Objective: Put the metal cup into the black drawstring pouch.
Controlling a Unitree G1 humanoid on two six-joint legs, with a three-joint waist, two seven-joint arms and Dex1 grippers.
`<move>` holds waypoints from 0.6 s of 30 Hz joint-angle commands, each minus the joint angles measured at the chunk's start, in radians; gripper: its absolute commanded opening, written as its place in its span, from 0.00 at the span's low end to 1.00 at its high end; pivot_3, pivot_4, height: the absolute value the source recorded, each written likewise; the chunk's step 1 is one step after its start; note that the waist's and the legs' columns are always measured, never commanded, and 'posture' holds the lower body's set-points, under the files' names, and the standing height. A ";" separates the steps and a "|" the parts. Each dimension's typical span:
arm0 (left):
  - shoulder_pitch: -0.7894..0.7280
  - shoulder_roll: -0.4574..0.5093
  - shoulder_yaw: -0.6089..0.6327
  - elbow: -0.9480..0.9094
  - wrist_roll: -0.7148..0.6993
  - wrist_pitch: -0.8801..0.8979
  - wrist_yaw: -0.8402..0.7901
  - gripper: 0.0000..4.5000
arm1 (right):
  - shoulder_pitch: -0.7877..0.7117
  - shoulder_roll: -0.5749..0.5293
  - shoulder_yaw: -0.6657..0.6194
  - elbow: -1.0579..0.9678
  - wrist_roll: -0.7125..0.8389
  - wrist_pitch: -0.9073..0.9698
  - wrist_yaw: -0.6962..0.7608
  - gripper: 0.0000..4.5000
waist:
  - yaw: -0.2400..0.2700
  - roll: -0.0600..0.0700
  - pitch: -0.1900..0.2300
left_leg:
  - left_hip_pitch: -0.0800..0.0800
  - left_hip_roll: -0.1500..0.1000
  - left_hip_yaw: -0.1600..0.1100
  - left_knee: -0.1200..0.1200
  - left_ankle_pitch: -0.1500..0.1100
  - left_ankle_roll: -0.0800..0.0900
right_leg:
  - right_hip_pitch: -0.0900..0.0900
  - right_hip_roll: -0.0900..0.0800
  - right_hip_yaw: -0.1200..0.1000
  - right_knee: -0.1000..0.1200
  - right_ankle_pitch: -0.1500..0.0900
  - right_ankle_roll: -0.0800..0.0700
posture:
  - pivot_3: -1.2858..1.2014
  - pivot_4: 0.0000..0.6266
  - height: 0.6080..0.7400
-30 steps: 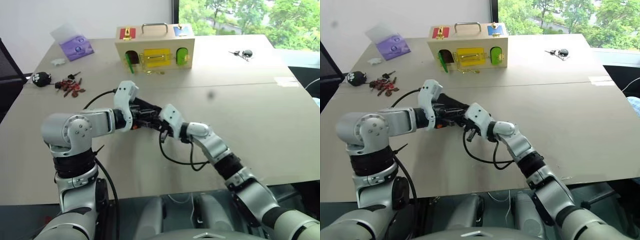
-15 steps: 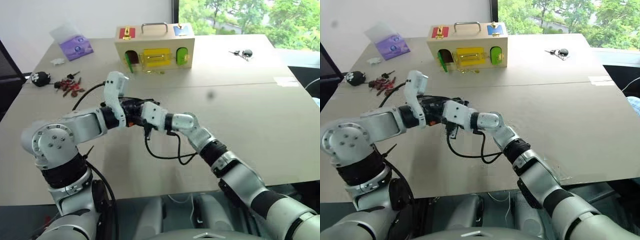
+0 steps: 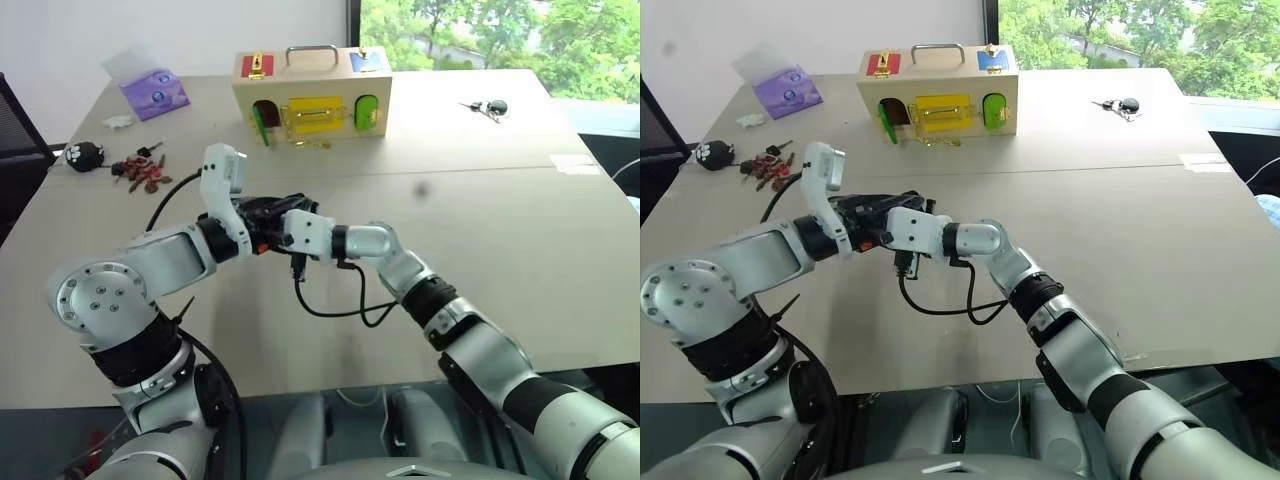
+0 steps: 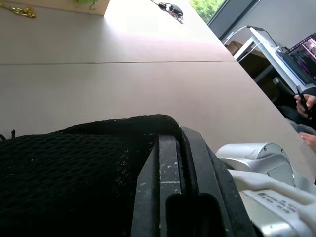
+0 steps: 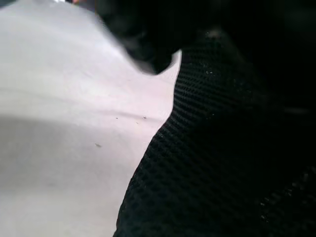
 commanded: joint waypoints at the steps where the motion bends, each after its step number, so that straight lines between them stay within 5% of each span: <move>1: 0.021 0.022 0.012 0.002 -0.016 -0.051 -0.030 0.00 | 0.026 -0.017 -0.043 -0.102 0.050 0.084 0.020 0.13 | 0.001 0.000 0.000 | 0.000 0.000 0.000 0.000 0.000 0.000 | 0.000 0.000 0.000 0.000 0.000 0.000 | 0.52 0.24 1.00; 9: 0.074 0.043 0.013 0.035 -0.041 -0.141 -0.085 0.00 | 0.088 -0.057 -0.073 -0.248 0.081 0.223 0.007 0.91 | 0.000 0.000 0.000 | 0.000 0.000 0.000 0.000 0.000 0.000 | 0.000 0.000 0.000 0.000 0.000 0.000 | 0.52 0.24 1.00; 18: 0.145 0.098 -0.048 0.108 0.027 -0.349 -0.175 0.00 | 0.171 -0.161 -0.105 -0.561 0.192 0.478 0.062 0.96 | 0.004 0.000 0.000 | 0.000 -0.001 0.000 0.000 0.000 0.000 | 0.000 -0.001 0.000 -0.001 0.000 0.000 | 0.52 0.24 1.00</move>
